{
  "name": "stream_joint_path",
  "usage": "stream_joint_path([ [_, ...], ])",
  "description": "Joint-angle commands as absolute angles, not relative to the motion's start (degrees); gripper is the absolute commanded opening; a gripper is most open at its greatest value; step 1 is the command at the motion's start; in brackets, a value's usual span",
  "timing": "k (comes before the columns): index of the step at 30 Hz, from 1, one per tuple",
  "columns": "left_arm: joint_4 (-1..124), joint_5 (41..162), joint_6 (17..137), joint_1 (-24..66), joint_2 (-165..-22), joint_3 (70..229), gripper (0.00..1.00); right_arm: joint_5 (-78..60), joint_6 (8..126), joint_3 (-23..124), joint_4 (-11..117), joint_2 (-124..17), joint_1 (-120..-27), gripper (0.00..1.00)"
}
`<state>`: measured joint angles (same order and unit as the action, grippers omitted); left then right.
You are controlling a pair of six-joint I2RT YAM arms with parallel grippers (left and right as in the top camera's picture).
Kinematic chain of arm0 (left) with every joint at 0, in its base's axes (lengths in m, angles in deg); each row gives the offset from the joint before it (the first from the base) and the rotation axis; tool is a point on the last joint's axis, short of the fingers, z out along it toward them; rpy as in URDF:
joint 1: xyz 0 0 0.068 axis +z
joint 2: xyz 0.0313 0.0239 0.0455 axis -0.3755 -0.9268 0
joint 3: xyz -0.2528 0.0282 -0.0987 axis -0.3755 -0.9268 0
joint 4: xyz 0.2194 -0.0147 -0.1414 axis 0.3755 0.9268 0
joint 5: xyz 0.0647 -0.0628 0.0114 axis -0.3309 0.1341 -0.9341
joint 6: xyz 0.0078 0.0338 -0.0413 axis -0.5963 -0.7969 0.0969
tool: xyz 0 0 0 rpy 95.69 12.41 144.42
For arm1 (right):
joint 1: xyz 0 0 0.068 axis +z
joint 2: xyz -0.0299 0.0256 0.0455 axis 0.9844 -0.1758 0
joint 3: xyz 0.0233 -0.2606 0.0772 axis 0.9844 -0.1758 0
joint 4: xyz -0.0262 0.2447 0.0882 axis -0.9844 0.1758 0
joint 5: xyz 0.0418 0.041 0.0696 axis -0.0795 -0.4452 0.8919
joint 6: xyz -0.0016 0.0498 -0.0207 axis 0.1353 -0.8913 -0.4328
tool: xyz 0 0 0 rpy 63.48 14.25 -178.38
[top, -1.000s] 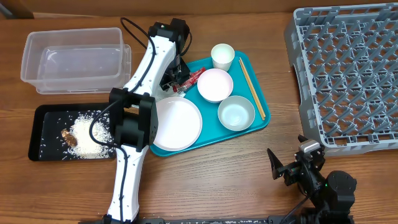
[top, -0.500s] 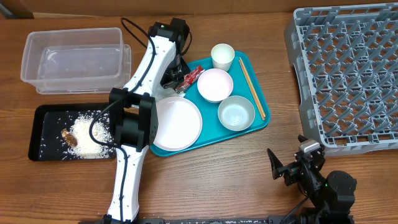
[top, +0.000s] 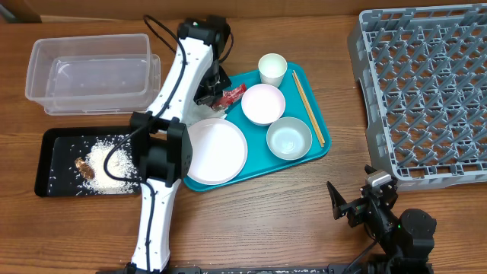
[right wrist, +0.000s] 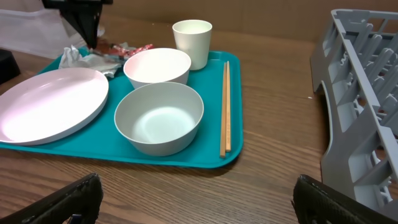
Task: Sort waste into correct bins and load items into the dishwasher
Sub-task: 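Grasp the red snack wrapper on the tray with the left gripper, then move the wrapper left and drop it into the clear plastic bin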
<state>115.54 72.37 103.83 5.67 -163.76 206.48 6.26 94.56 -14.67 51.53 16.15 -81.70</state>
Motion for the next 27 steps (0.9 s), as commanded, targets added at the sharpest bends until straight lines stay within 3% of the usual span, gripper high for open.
stream_joint_path([
  [1,116.26,71.95,102.34,6.15,-158.29,208.47,0.04,6.11,94.74,-15.02,51.53,16.83,-81.44,1.00],
  [13,117.61,71.34,102.34,10.72,-149.86,208.47,0.04,6.11,94.74,-15.02,51.53,16.83,-81.44,1.00],
  [27,117.29,71.76,104.31,24.23,-143.08,208.47,0.04,6.11,94.74,-15.02,51.53,16.83,-81.44,1.00],
])
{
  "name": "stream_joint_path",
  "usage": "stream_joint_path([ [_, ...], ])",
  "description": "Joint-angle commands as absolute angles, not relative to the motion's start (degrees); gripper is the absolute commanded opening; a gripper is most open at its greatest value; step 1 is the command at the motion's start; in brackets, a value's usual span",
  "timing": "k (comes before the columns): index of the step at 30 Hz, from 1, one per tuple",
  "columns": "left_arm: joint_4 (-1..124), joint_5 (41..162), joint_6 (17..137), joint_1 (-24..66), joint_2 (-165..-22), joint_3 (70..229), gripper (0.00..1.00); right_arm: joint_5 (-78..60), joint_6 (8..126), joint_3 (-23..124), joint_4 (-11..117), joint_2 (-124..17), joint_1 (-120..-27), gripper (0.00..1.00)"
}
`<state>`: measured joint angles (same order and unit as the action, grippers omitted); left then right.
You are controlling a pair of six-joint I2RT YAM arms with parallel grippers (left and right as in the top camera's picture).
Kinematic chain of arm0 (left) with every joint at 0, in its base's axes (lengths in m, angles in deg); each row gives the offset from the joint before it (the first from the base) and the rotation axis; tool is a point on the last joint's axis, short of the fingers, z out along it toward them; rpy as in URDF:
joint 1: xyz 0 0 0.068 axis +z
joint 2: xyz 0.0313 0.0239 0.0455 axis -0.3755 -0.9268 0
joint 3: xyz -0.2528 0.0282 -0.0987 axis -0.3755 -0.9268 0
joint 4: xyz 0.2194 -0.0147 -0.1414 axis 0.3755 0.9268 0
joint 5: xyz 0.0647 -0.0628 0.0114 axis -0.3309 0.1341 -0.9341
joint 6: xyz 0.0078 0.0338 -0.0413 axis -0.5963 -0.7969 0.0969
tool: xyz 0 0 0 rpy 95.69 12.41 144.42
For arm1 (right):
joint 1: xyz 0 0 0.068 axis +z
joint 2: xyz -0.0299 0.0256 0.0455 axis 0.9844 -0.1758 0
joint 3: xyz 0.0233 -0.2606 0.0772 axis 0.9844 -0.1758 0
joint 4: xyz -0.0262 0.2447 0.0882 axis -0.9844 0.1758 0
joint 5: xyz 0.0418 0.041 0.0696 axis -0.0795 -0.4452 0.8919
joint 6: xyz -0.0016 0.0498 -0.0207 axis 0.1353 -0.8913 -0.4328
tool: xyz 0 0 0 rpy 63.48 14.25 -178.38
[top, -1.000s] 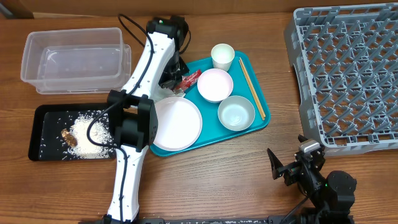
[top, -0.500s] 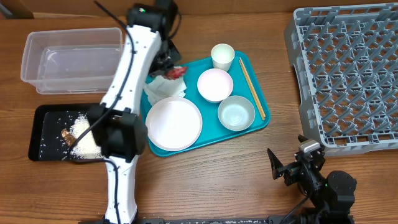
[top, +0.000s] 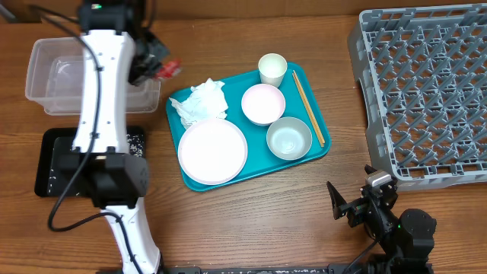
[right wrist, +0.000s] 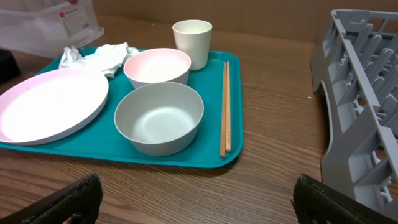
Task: Sort waste into correct bins and load items into the dishwasher
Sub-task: 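Move the wrapper left and drop it into the clear plastic bin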
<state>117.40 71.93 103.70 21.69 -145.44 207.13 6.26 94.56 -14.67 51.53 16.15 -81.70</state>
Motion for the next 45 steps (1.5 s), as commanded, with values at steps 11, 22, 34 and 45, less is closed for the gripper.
stream_joint_path([
  [11,117.29,70.77,104.29,36.49,-143.15,208.27,0.04,6.11,94.74,-15.02,51.53,16.83,-81.44,1.00],
  [22,116.70,71.23,101.69,37.71,-144.63,207.74,0.99,6.11,94.74,-15.02,51.53,16.83,-81.44,1.00],
  [34,117.35,93.31,70.15,31.40,-145.44,207.64,0.81,6.11,94.74,-15.02,51.53,16.83,-81.44,1.00],
  [45,112.30,75.76,78.28,13.76,-145.44,204.53,0.77,6.11,94.76,-15.02,51.53,16.83,-81.44,1.00],
])
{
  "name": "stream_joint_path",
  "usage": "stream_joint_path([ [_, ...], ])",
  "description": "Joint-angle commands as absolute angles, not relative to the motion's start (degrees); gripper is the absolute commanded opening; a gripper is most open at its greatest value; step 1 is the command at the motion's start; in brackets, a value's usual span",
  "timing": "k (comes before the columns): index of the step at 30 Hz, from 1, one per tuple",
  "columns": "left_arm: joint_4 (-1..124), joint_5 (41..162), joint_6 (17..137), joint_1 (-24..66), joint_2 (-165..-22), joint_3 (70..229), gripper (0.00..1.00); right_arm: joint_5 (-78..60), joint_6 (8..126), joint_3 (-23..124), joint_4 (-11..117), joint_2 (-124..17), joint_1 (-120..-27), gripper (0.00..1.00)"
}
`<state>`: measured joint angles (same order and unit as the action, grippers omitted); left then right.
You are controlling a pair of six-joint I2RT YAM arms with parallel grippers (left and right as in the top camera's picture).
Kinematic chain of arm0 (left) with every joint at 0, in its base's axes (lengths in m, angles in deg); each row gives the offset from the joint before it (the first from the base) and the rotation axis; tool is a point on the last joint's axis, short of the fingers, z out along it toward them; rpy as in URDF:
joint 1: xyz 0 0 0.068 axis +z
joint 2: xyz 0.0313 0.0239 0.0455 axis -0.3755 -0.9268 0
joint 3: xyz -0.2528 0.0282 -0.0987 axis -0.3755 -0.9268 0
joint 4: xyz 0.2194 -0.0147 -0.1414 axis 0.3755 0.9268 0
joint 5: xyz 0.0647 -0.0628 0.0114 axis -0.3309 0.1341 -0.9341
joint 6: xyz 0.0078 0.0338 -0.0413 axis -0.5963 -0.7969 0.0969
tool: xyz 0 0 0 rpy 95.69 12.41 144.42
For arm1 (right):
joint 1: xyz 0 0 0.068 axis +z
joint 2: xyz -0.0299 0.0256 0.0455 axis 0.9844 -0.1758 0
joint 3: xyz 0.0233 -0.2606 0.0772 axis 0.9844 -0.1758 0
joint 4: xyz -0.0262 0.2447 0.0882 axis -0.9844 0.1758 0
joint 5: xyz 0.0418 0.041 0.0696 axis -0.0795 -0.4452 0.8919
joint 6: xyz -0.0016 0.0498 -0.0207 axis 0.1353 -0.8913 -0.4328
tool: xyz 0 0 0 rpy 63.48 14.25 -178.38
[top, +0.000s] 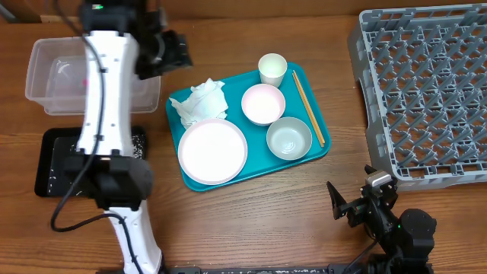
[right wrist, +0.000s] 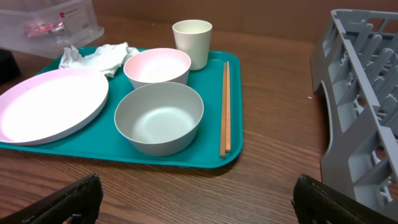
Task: Sort waste into correct bins and load items into the dishwasher
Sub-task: 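Move the wrapper left and drop it into the clear plastic bin, then reach the left gripper back and grasp the crumpled white tissue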
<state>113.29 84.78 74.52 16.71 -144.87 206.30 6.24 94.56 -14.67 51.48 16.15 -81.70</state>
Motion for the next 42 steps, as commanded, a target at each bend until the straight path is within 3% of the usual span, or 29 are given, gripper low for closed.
stream_joint_path([
  [1,111.03,73.92,79.74,12.40,-145.44,203.20,0.76,6.11,94.76,-15.02,51.53,16.83,-81.44,1.00],
  [6,103.91,73.83,80.27,8.49,-145.44,194.59,0.64,6.11,94.74,-15.02,51.53,16.83,-81.44,1.00],
  [18,88.65,74.47,80.29,6.92,-145.44,174.74,0.69,6.11,94.76,-15.02,51.53,16.83,-81.44,1.00],
  [35,81.66,74.97,80.18,5.89,-151.04,172.03,0.71,6.11,94.74,-15.02,51.53,16.83,-81.44,1.00],
  [42,80.92,74.18,80.53,5.89,-151.60,172.03,0.38,6.11,94.74,-15.02,51.53,16.83,-81.44,1.00],
])
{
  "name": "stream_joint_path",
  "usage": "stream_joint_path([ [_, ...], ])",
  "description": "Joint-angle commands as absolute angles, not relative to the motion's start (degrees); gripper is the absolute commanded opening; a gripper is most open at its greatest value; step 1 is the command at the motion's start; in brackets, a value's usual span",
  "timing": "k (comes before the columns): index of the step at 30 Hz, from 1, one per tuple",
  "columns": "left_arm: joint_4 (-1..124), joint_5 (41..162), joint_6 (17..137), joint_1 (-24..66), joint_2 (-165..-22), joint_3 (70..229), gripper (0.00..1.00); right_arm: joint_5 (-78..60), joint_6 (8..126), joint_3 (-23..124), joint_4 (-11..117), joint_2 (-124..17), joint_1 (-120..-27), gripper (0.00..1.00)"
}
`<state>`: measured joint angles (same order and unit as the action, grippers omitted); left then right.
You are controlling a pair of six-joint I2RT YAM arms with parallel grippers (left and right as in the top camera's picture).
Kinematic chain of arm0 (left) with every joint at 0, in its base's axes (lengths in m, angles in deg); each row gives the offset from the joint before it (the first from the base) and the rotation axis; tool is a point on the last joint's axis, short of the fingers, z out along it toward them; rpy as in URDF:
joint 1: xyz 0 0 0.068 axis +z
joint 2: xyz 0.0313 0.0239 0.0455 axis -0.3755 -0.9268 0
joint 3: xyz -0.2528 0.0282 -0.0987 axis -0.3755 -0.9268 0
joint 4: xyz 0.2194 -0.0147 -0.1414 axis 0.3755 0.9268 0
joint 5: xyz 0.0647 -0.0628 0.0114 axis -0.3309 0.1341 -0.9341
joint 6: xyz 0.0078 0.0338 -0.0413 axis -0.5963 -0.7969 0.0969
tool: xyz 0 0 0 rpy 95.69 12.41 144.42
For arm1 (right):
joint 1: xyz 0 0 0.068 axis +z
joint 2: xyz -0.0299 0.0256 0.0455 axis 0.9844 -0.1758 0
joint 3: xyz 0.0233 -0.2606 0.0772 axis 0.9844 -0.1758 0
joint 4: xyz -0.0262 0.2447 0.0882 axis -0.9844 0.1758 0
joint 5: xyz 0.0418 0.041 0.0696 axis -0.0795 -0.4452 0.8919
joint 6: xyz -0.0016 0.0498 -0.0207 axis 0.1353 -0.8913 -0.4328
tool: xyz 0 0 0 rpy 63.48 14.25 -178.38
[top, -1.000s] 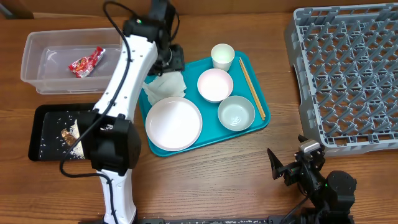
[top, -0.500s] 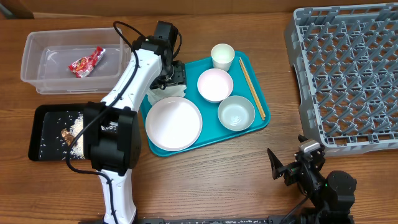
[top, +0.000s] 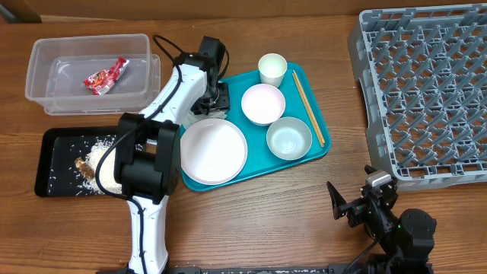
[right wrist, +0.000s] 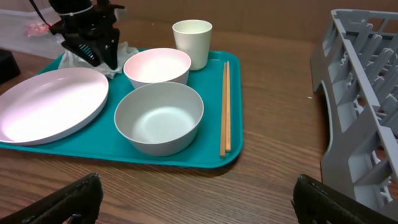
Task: Sort waste into correct bins and load items into the dishwasher
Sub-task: 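Reach the left gripper back and grasp the crumpled white tissue, then carry the tissue left and release it into the clear plastic bin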
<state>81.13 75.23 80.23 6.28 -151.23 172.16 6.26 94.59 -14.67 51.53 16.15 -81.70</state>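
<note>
My left gripper [top: 211, 101] is down on the crumpled white napkin [right wrist: 127, 48] at the back left corner of the teal tray [top: 251, 169]; its fingers [right wrist: 99, 51] touch the napkin, their gap hidden. A red wrapper [top: 105, 74] lies in the clear plastic bin [top: 46, 103]. On the tray sit a white plate [top: 214, 151], a pink bowl [top: 262, 103], a grey bowl [top: 289, 138], a cup [top: 272, 68] and chopsticks [top: 308, 106]. My right gripper [right wrist: 196, 196] rests open near the table's front edge, holding nothing.
The grey dish rack [top: 426, 91] fills the right side. A black tray [top: 53, 137] with rice and food scraps lies at the front left, under the left arm's links. Bare wood lies between the teal tray and the rack.
The left gripper was up beside the clear bin, open, with the wrapper lying inside the bin. It is now down on the napkin on the teal tray. The right arm has not moved.
The left gripper was first down at the red wrapper beside the napkin on the tray. Then it held the wrapper at the clear bin's edge. After that the wrapper lay in the bin with the gripper open beside it. Now the gripper is on the napkin.
</note>
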Motion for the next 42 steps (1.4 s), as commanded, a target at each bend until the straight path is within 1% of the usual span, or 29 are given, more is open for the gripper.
stream_joint_path([
  [1,80.96,74.03,80.51,5.89,-151.60,172.03,0.31,6.11,94.74,-15.02,51.53,16.83,-81.44,1.00],
  [2,81.05,74.01,80.53,5.89,-151.60,172.03,0.25,6.11,94.76,-15.02,51.53,16.83,-81.44,1.00],
  [5,81.24,74.03,80.53,5.89,-151.60,172.03,0.17,6.11,94.74,-15.02,51.53,16.83,-81.44,1.00],
  [6,81.31,74.03,80.51,5.89,-151.60,172.03,0.11,6.11,94.74,-15.02,51.53,16.83,-81.44,1.00],
  [7,81.35,74.03,80.53,5.89,-151.60,172.03,0.04,6.11,94.74,-15.02,51.53,16.83,-81.44,1.00],
  [12,82.16,74.47,80.64,5.89,-151.54,172.34,0.04,6.11,94.74,-15.02,51.53,16.83,-81.44,1.00],
  [15,85.24,77.53,81.89,5.89,-151.32,174.76,0.04,6.11,94.76,-15.02,51.53,16.83,-81.44,1.00],
  [19,92.41,82.86,82.48,5.91,-151.14,182.19,0.04,6.11,94.74,-15.02,51.53,16.83,-81.44,1.00],
  [28,104.54,82.71,85.69,6.07,-151.14,197.08,0.04,6.11,94.74,-15.02,51.53,16.83,-81.44,1.00],
  [33,107.45,82.64,85.69,6.87,-151.14,201.32,0.04,6.11,94.74,-15.02,51.53,16.83,-81.44,1.00],
  [42,109.55,82.75,85.91,10.02,-150.90,203.05,0.04,6.11,94.76,-15.02,51.53,16.83,-81.44,1.00],
])
